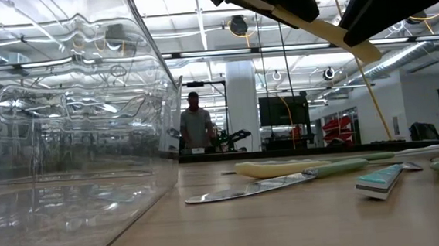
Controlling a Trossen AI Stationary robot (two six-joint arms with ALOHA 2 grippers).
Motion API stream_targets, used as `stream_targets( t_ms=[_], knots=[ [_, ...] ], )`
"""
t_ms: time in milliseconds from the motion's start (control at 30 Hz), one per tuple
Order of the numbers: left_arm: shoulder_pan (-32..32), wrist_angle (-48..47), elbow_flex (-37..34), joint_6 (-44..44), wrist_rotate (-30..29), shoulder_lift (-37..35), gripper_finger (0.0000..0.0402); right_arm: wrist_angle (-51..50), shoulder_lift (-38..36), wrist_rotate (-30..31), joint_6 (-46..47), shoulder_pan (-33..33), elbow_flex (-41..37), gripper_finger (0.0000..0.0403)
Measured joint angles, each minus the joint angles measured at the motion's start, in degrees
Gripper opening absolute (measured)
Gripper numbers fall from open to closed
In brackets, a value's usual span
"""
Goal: Sort silverware by color (type)
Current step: Put the right yellow table knife into the bottom left transparent bin
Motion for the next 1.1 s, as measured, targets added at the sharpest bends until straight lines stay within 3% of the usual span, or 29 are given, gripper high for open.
stream_targets(
  t_ms=[167, 333, 467, 667, 800, 1100],
  knots=[
    [-0.19, -0.37, 0.0, -0.66, -0.05, 0.0, 0.0136, 0.0, 0.0, 0.07, 0.0, 0.0, 0.0, 0.007],
    [-1.08, -0.97, 0.0, 0.4, -4.77, 0.0, 0.0186, 0.01, 0.0, 0.22, 0.12, 0.0, -0.01, 0.007],
    [-1.36, -1.16, 0.0, 0.98, -5.01, 0.0, 0.0222, 0.0, 0.0, 0.17, 0.22, 0.0, -0.02, 0.007],
    [0.07, -3.78, 0.0, -2.11, -5.03, 0.0, 0.0228, 0.0, 0.0, 0.11, 0.22, 0.0, -0.02, 0.007],
    [1.18, -5.62, 0.0, -3.33, -4.08, 0.0, 0.02, -0.18, 0.0, 0.22, 0.31, -0.08, -0.07, 0.007],
    [1.2, -5.6, 0.0, -0.84, -3.25, 0.0, 0.0083, -0.13, 0.0, 0.51, 0.43, -0.09, -0.07, 0.007]
  ],
)
